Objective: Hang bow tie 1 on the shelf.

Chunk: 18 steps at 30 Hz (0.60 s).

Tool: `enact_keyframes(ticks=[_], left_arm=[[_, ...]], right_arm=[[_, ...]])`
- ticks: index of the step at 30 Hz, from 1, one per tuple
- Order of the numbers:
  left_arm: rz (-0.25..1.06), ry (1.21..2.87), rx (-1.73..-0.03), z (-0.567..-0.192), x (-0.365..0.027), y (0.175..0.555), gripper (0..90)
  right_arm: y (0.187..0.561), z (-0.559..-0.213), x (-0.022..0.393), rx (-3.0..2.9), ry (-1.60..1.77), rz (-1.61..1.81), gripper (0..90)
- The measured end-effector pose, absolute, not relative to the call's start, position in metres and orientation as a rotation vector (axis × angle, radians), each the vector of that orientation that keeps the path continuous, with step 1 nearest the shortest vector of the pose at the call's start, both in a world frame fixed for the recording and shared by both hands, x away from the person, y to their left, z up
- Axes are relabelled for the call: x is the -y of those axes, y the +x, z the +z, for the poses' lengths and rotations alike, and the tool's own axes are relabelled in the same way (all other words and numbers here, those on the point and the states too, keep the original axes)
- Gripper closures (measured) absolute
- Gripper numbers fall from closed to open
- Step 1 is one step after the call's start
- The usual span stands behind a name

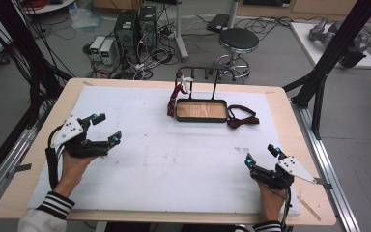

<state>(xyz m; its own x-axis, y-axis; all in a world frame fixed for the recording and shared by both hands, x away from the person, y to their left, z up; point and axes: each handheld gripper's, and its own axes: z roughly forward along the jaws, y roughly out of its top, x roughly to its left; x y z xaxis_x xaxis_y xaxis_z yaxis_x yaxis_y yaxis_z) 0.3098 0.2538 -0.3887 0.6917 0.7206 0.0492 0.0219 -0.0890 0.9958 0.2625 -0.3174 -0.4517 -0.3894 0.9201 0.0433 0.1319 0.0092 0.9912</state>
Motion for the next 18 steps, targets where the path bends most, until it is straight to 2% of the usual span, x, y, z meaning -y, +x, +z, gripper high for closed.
enact_keyframes(ticks=[6,18], left_arm=[[0.648,1.548,-0.627,-0.405,-0.255,0.305,14.2],[0.635,1.520,-0.635,-0.414,-0.252,0.306,14.2]], right_arm=[[0.262,-0.452,0.318,-1.592,1.109,1.452,11.1],[0.261,-0.452,0.317,-1.587,1.095,1.453,11.1]])
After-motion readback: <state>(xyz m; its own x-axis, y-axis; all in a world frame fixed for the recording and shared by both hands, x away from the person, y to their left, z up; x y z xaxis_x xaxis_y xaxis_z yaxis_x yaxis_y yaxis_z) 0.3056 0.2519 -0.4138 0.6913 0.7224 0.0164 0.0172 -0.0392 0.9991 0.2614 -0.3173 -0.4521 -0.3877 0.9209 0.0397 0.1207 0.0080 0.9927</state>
